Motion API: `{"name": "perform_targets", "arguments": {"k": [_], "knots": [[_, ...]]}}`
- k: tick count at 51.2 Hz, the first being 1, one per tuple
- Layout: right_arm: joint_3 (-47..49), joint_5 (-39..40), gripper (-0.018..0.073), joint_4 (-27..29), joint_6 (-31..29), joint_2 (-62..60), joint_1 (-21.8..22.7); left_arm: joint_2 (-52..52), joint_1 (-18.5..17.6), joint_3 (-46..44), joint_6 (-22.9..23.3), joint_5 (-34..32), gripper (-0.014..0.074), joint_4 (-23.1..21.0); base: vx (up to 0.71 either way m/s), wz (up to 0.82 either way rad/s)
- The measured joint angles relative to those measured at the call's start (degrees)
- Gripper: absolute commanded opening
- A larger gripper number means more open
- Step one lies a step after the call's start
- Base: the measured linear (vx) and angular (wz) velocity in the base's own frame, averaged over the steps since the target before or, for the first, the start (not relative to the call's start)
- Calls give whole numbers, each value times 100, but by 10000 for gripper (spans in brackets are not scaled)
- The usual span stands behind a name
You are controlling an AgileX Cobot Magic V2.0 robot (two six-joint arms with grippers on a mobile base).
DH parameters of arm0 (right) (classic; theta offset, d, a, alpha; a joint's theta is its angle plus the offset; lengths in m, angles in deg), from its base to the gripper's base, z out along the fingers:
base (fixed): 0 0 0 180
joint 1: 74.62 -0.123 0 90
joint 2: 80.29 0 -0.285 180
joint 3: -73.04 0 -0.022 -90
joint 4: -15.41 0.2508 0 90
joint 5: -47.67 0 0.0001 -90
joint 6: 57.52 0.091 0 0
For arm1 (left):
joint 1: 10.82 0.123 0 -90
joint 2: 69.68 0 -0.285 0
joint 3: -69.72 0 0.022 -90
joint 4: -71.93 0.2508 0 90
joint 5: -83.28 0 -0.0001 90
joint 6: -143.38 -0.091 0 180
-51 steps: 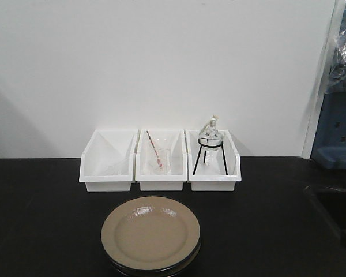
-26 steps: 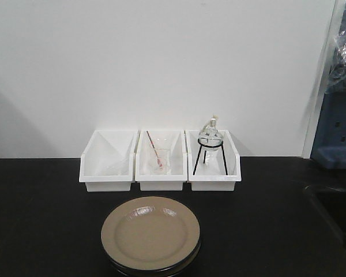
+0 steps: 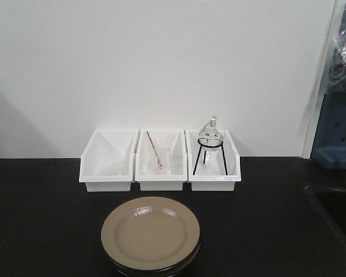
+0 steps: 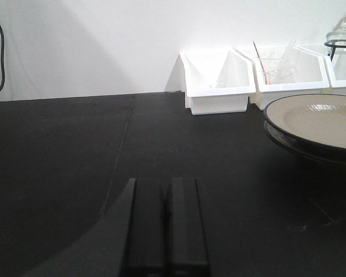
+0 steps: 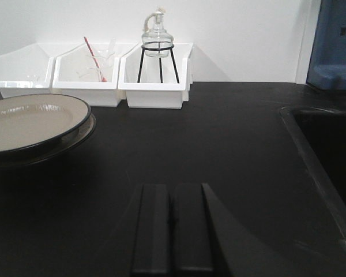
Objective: Arrange circular plates on left workspace
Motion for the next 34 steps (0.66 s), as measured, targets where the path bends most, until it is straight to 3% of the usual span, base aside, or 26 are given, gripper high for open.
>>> {"name": "perform_targets", "arguments": {"k": [9, 34], "knots": [[-76, -412, -4, 37, 18, -1147, 0, -1, 0, 0, 0, 2, 0, 0, 0, 0], [-76, -572, -4, 37, 18, -1195, 0, -1, 0, 0, 0, 27, 0, 14, 0, 0]]}}
